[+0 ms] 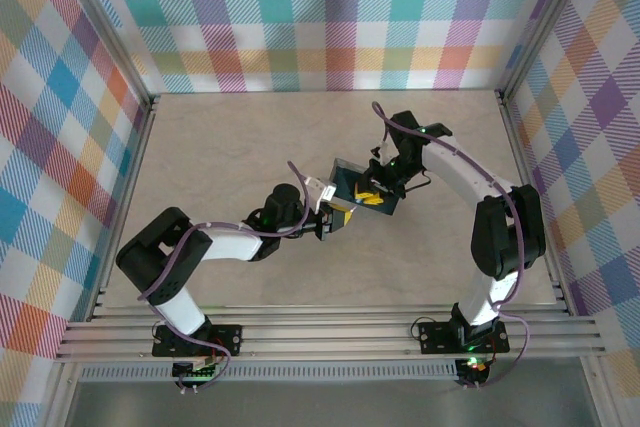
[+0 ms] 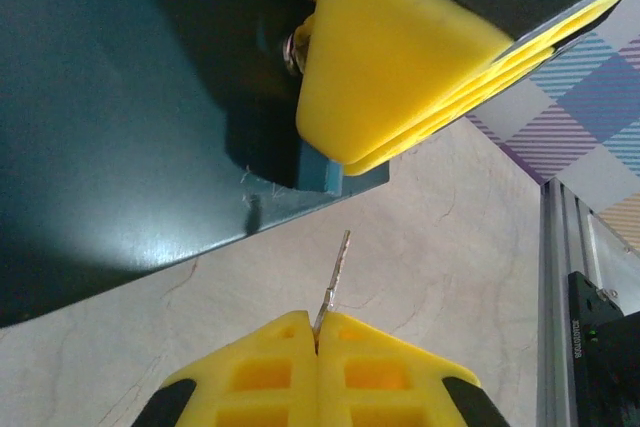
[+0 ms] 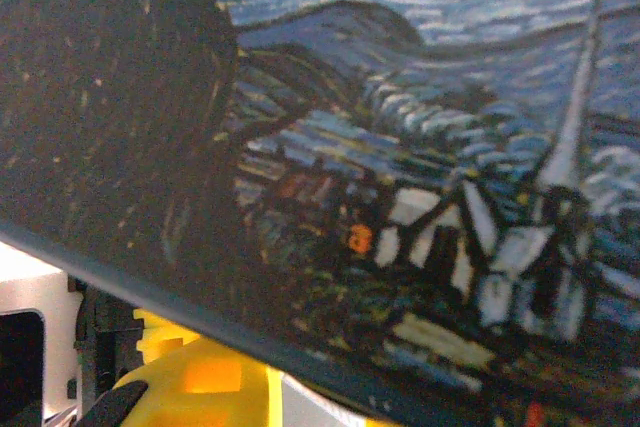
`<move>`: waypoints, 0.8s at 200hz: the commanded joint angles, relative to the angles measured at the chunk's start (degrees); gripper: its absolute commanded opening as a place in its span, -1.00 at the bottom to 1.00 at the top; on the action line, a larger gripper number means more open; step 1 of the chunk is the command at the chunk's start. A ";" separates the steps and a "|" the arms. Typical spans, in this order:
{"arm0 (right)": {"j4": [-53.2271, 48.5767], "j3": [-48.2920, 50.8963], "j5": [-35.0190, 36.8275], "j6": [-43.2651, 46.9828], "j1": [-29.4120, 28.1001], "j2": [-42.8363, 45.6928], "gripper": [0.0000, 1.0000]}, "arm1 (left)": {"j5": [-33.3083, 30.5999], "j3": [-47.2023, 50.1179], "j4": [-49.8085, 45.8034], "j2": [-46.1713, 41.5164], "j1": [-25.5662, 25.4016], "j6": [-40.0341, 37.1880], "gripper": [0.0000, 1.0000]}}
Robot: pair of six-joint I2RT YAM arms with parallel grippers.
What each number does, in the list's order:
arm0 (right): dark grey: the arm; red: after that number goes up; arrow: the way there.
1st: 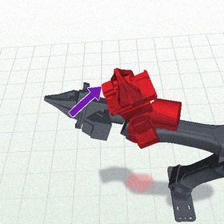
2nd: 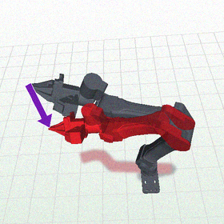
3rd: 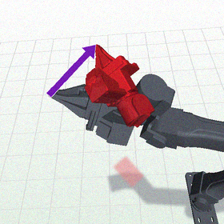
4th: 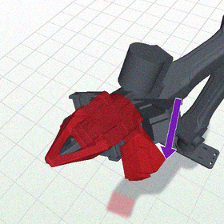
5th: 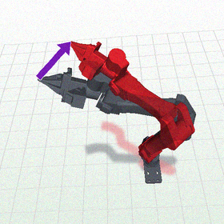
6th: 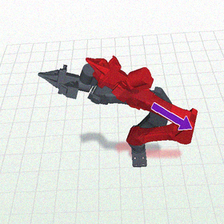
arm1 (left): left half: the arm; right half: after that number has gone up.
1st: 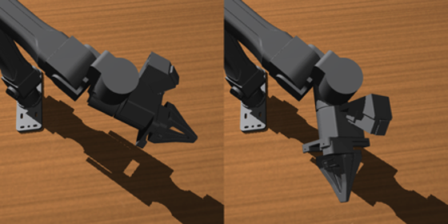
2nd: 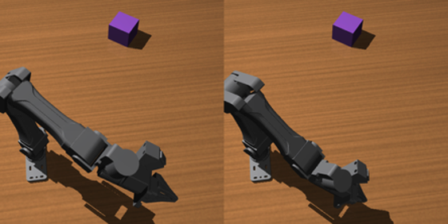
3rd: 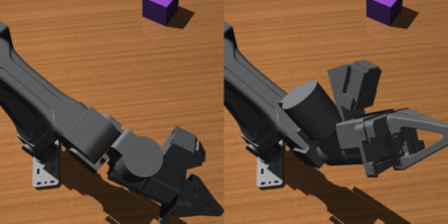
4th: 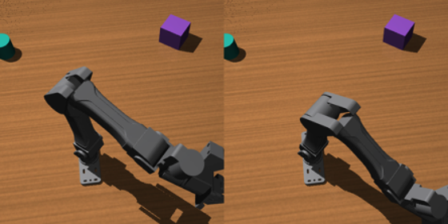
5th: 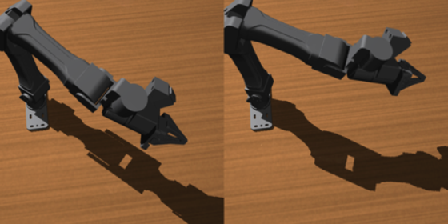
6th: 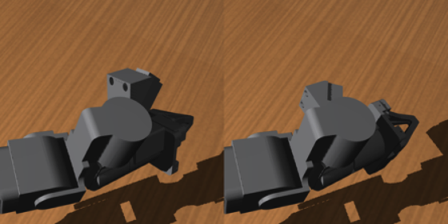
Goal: Unlock a padlock with a key
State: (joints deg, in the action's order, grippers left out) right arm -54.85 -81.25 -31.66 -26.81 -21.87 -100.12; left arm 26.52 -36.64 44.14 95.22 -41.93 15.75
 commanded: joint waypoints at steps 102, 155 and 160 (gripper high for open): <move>0.49 -0.05 -2.54 0.51 0.07 -0.23 -1.00 | -0.42 -3.95 1.52 1.00 -0.36 0.93 -1.00; 0.45 -0.13 -2.17 0.71 0.07 -0.38 -1.00 | 0.02 -3.07 1.38 1.26 -0.35 1.15 -1.00; 0.38 -0.13 -2.11 0.76 0.07 -0.43 -1.00 | -0.02 -2.79 1.25 1.27 -0.41 1.21 -1.00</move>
State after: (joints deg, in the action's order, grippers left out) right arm -54.92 -81.25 -32.01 -26.76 -21.87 -100.14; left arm 26.33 -39.44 44.84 96.18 -41.93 17.12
